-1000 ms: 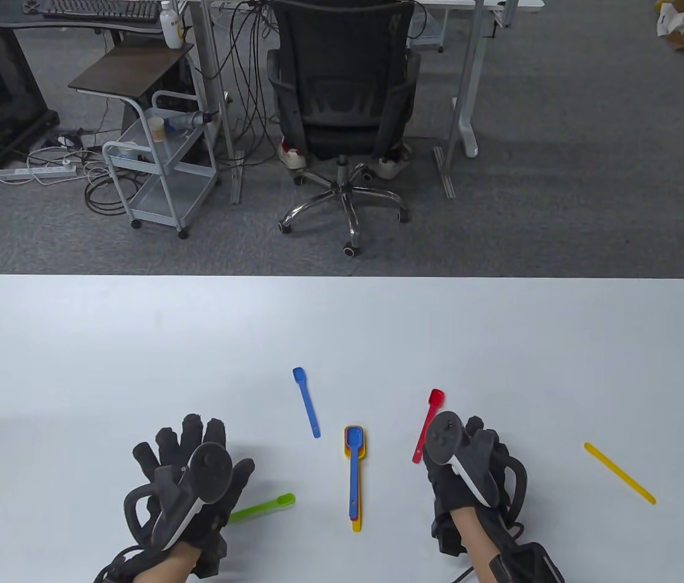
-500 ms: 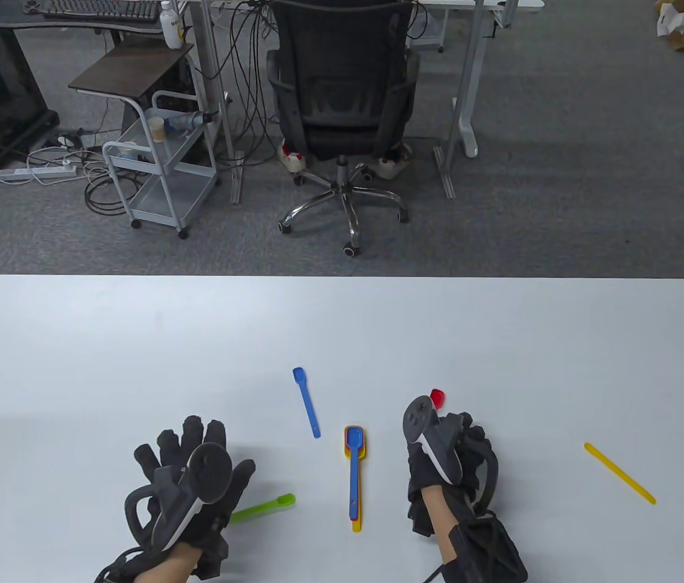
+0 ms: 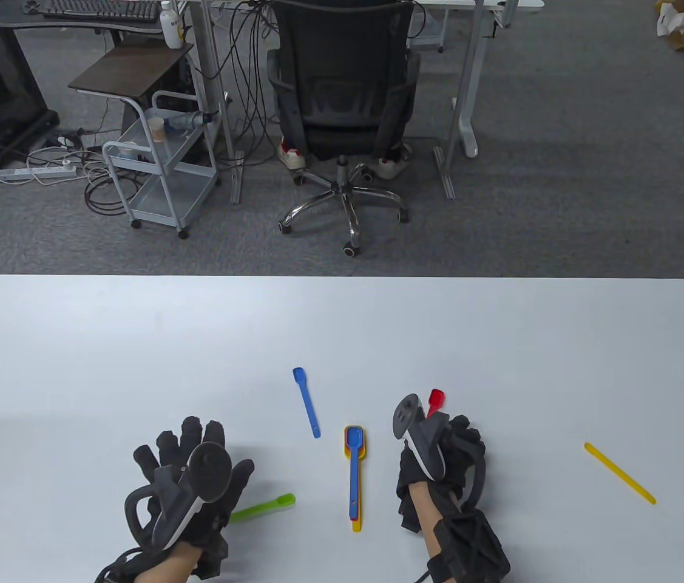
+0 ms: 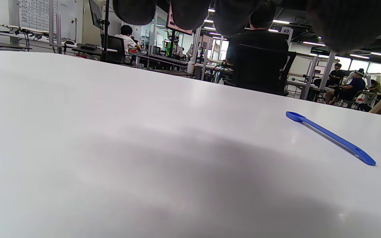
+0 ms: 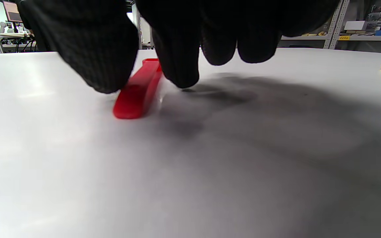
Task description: Nest measuring spoons
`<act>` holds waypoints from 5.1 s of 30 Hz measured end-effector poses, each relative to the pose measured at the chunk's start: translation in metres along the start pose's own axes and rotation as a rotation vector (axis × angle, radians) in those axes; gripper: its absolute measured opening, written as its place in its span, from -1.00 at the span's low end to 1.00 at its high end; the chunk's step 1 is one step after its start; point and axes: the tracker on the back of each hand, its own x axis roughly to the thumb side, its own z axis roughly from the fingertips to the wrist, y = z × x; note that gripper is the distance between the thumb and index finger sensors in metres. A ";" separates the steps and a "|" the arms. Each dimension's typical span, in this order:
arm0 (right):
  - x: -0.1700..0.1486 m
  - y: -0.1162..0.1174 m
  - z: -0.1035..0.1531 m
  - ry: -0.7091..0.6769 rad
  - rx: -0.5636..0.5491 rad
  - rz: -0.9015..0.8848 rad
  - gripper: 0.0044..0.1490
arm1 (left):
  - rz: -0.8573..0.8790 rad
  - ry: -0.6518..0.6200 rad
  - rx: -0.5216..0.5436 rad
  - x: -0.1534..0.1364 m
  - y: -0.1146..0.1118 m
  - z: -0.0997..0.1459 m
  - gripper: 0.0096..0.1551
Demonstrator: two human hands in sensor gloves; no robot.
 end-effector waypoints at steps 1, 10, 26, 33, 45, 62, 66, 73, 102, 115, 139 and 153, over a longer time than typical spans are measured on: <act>0.000 0.000 0.000 0.005 0.000 0.000 -0.31 | -0.001 0.000 -0.001 0.000 0.000 0.000 0.01; 0.002 -0.002 0.000 0.056 -0.009 0.011 -0.42 | 0.004 0.005 -0.001 -0.001 0.000 -0.001 0.02; -0.002 -0.007 0.002 0.080 -0.019 0.004 -0.45 | 0.004 0.012 -0.001 -0.001 0.000 -0.001 0.02; -0.004 -0.011 0.006 0.066 -0.020 -0.001 -0.45 | 0.002 0.013 -0.001 -0.002 0.000 -0.001 0.02; -0.007 -0.030 0.035 0.014 -0.029 -0.016 -0.45 | -0.010 0.034 -0.013 -0.004 -0.002 -0.003 0.02; 0.015 -0.046 0.092 -0.092 -0.008 -0.017 -0.44 | -0.023 0.058 -0.025 -0.008 -0.006 -0.005 0.02; 0.025 -0.042 0.099 -0.110 0.009 -0.015 -0.44 | -0.024 0.058 -0.026 -0.008 -0.006 -0.005 0.02; 0.041 -0.033 0.108 -0.143 0.029 -0.015 -0.44 | -0.018 0.059 -0.027 -0.009 -0.007 -0.005 0.02; 0.062 -0.017 0.106 -0.137 0.091 -0.004 -0.44 | -0.019 0.063 -0.044 -0.009 -0.008 -0.006 0.02; 0.062 -0.017 0.106 -0.145 0.107 -0.012 -0.35 | -0.022 0.064 -0.049 -0.009 -0.008 -0.007 0.01; -0.003 -0.050 0.086 -0.172 0.029 -0.073 0.01 | -0.014 0.035 -0.021 -0.004 -0.002 0.000 0.01; -0.076 -0.049 0.054 -0.122 -0.039 -0.093 0.00 | -0.013 0.025 -0.003 -0.001 -0.001 0.003 0.01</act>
